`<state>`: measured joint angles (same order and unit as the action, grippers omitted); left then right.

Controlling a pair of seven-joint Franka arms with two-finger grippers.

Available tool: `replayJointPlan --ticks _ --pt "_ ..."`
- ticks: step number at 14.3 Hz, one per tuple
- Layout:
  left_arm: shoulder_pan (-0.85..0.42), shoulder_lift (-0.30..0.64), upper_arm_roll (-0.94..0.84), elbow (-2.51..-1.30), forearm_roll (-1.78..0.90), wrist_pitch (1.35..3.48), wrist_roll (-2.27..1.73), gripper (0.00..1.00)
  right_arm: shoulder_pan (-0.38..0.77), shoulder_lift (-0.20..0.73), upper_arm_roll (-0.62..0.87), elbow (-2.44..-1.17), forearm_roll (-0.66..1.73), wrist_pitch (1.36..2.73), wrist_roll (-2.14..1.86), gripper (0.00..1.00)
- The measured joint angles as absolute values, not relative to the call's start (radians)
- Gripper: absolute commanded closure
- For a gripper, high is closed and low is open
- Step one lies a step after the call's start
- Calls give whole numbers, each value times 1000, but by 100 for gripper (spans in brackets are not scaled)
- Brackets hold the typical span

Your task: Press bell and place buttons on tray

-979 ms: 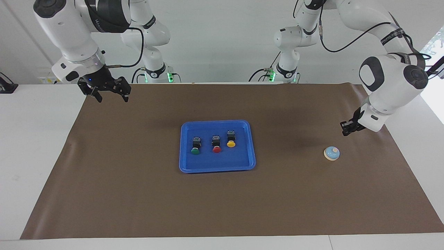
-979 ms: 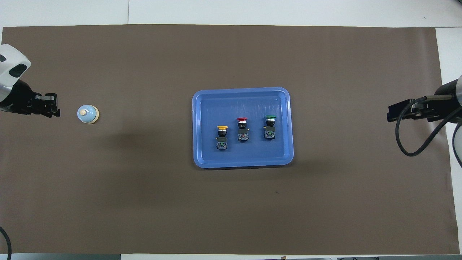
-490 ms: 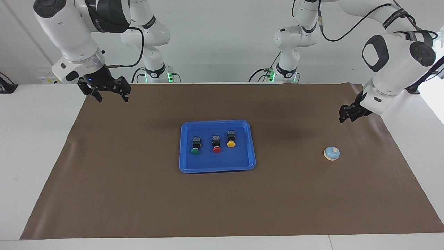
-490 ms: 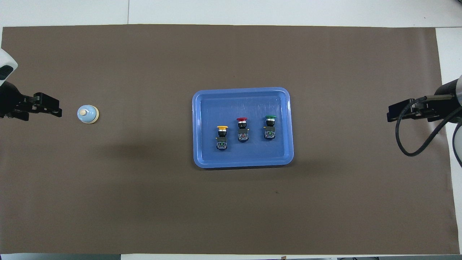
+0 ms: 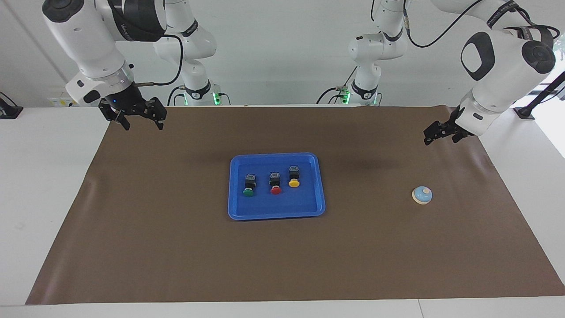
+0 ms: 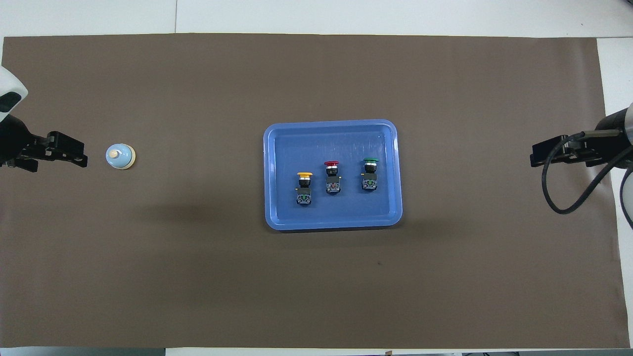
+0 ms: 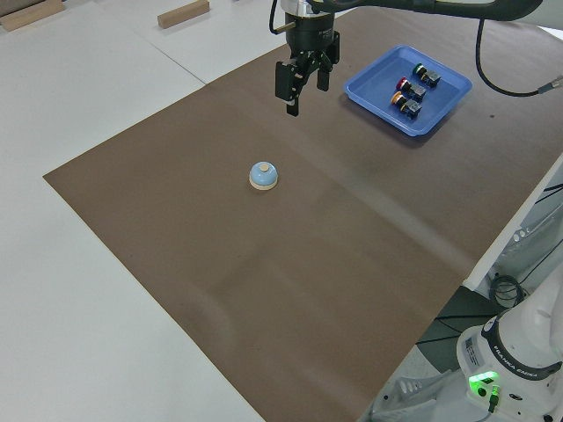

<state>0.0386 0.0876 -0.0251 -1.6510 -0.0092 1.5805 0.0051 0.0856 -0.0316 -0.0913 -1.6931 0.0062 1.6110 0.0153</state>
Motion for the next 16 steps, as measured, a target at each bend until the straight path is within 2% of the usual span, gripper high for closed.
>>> replayJointPlan --ticks 5,9,16 --pt "38 65 -22 -1581 -9 1468 5 0 86 -32 -91 -1693 6 1611 15 0" --pt "37 16 -22 -1577 -9 1420 5 0 86 -32 -91 -1693 6 1611 15 0" --pt "36 8 -22 -1590 -9 1417 5 0 86 -32 -91 -1693 6 1611 15 0"
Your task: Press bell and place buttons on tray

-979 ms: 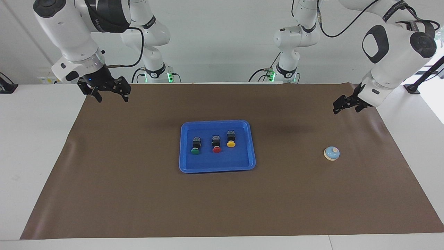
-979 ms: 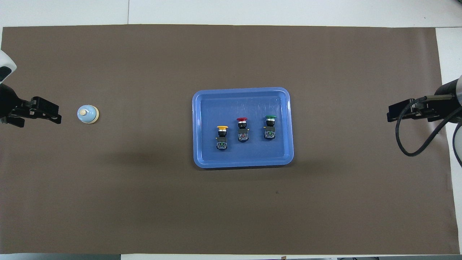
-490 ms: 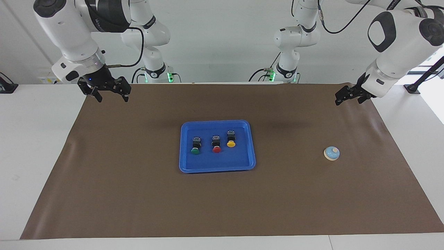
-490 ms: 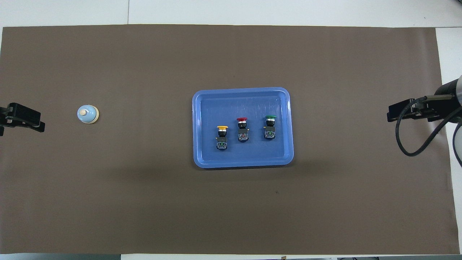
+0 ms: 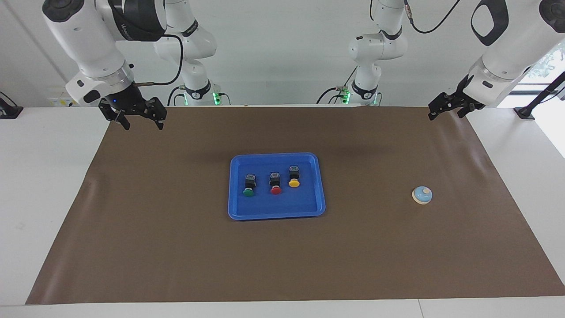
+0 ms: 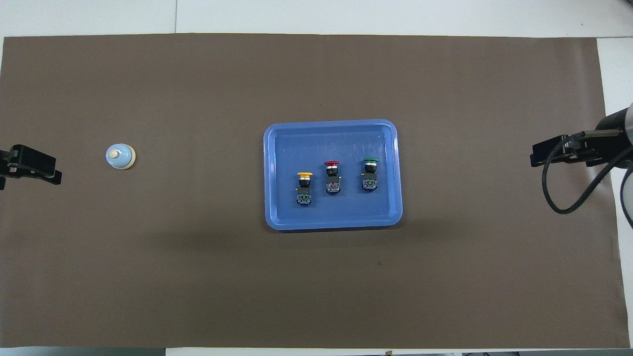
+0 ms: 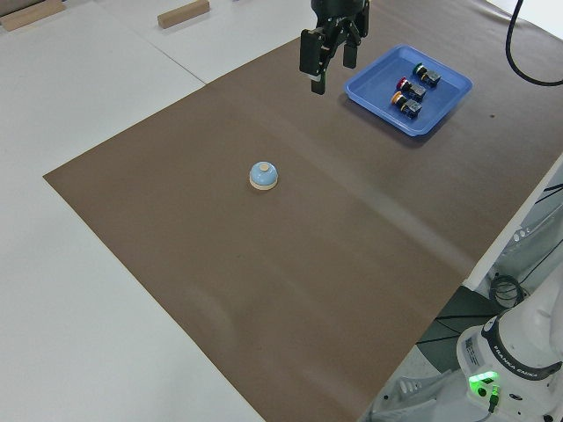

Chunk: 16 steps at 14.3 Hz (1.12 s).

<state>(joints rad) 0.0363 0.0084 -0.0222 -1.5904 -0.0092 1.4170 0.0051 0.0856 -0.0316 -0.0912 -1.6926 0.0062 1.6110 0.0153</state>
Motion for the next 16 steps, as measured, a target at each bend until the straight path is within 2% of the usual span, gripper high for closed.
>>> replayJointPlan --ticks 16 --pt "19 -3 -51 -1593 -9 1412 5 0 86 -32 -91 -1693 6 1611 15 0"
